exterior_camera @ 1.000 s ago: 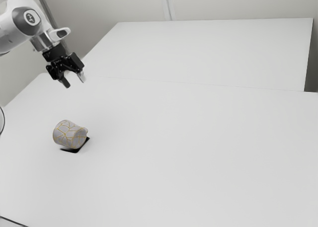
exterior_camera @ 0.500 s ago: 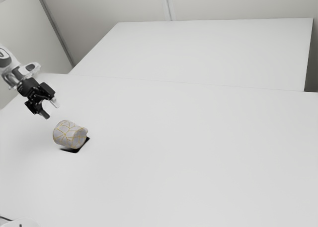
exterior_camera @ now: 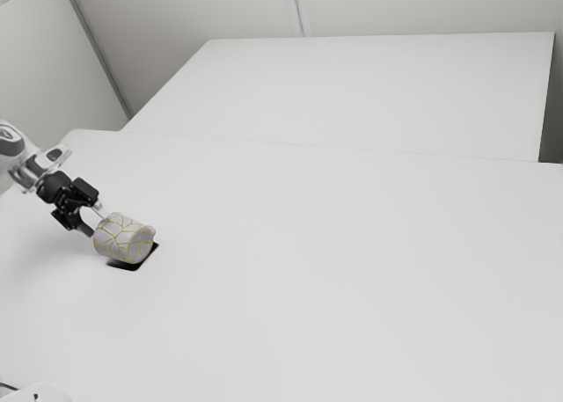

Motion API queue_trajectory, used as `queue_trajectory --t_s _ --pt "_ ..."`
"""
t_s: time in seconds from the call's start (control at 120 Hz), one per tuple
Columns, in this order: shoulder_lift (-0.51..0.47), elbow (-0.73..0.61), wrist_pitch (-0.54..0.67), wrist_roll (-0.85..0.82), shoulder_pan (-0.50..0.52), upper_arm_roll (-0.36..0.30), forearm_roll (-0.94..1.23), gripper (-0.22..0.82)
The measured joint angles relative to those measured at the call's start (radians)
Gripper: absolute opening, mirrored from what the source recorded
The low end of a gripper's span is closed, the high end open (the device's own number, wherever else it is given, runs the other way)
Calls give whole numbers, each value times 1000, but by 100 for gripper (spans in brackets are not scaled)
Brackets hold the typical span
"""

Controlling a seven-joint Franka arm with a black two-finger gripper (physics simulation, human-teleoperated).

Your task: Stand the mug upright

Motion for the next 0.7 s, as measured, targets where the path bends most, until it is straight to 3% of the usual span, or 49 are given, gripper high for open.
queue_trajectory --t_s 0.1,0.275,0.592,0.7 --pt "-6 -46 25 17 -2 0 -22 60" --pt "-102 -177 74 40 -23 0 -77 58" --pt "-179 -244 118 55 -37 -4 -109 8" --pt "-178 -244 124 53 -54 -7 -115 -3"
